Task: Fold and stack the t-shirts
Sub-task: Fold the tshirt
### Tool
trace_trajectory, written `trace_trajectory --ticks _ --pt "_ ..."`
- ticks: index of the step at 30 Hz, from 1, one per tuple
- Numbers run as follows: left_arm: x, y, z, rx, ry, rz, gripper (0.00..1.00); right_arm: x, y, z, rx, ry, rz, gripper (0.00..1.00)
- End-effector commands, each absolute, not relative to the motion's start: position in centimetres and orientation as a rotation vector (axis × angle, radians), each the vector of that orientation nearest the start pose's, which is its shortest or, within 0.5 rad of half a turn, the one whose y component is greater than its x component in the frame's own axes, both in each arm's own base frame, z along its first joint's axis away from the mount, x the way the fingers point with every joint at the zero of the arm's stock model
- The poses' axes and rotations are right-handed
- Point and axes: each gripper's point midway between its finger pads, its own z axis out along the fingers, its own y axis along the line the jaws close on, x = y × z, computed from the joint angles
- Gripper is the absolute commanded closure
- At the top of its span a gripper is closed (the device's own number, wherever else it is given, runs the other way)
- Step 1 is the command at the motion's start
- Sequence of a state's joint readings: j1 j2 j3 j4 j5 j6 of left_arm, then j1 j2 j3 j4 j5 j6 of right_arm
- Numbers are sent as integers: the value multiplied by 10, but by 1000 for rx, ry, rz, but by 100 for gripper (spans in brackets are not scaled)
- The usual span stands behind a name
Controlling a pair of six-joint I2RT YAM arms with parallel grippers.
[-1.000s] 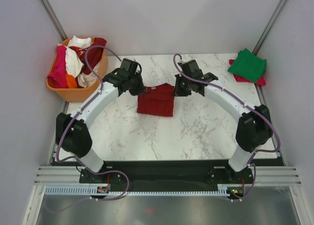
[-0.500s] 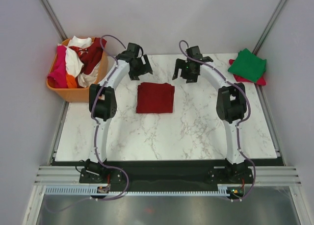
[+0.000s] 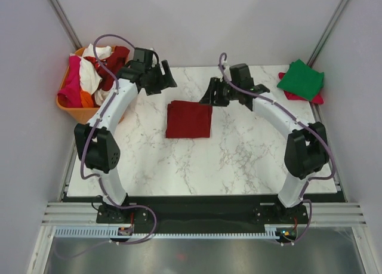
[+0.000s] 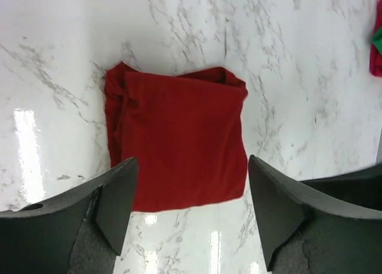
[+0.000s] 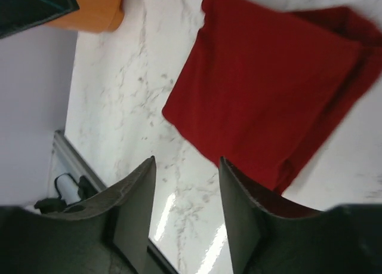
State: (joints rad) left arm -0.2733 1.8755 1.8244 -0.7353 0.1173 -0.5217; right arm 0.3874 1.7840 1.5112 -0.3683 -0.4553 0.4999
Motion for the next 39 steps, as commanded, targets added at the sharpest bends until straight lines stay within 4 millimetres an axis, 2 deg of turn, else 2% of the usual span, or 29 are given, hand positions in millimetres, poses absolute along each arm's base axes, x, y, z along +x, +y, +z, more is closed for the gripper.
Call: trace_trajectory --ticks 1,2,3,4,5,6,8,9,10,12,15,19,21,25,29,31,32,34,35,37,38,39 --pt "438 -202 181 -113 2459 -656 19 386 301 153 -170 2408 1199 48" --pt "432 -207 174 -103 2471 -682 20 385 304 147 -179 2409 1222 50" --pt "418 -211 153 -99 2524 -712 21 383 305 138 -177 2420 1239 54" --pt "412 -218 146 -102 2533 -734 22 378 305 114 -168 2469 1255 56" --pt "405 -220 136 -106 2557 -737 23 378 304 103 -167 2486 1251 58" --pt "388 -217 113 -115 2623 -719 23 376 303 81 -166 2532 1239 62" --pt "367 -215 92 -118 2689 -701 23 372 297 57 -147 2583 1214 66" --pt "350 -208 70 -136 2755 -677 23 368 289 40 -121 2624 1190 67" --pt "371 -209 69 -170 2663 -663 24 366 285 32 -120 2639 1170 68" --pt "365 -197 42 -195 2709 -578 25 363 275 19 -101 2660 1133 68" --pt "360 -185 15 -220 2757 -492 27 349 265 4 -93 2702 1114 68" --pt "357 -173 -2 -237 2780 -410 28 333 253 -15 -79 2757 1093 62" --pt "356 -166 -4 -242 2777 -366 28 328 245 -24 -79 2776 1061 61" --pt "359 -157 4 -246 2746 -332 28 318 227 -41 -41 2820 1020 61" --pt "360 -158 16 -243 2726 -352 28 312 205 -42 30 2851 902 60" --pt "359 -157 23 -253 2717 -347 28 319 193 -24 26 2817 785 59" --pt "361 -157 32 -252 2698 -349 28 319 175 -23 58 2837 621 57" --pt "364 -155 45 -252 2674 -342 28 334 159 9 24 2764 417 52" --pt "363 -154 52 -254 2665 -340 28 332 142 17 29 2766 260 47" --pt "370 -153 74 -248 2614 -340 28 343 144 50 0 2696 232 43" --pt "371 -153 82 -249 2607 -339 28 342 140 58 3 2693 203 42" --pt "377 -154 98 -242 2568 -352 28 349 145 74 -5 2655 234 42"
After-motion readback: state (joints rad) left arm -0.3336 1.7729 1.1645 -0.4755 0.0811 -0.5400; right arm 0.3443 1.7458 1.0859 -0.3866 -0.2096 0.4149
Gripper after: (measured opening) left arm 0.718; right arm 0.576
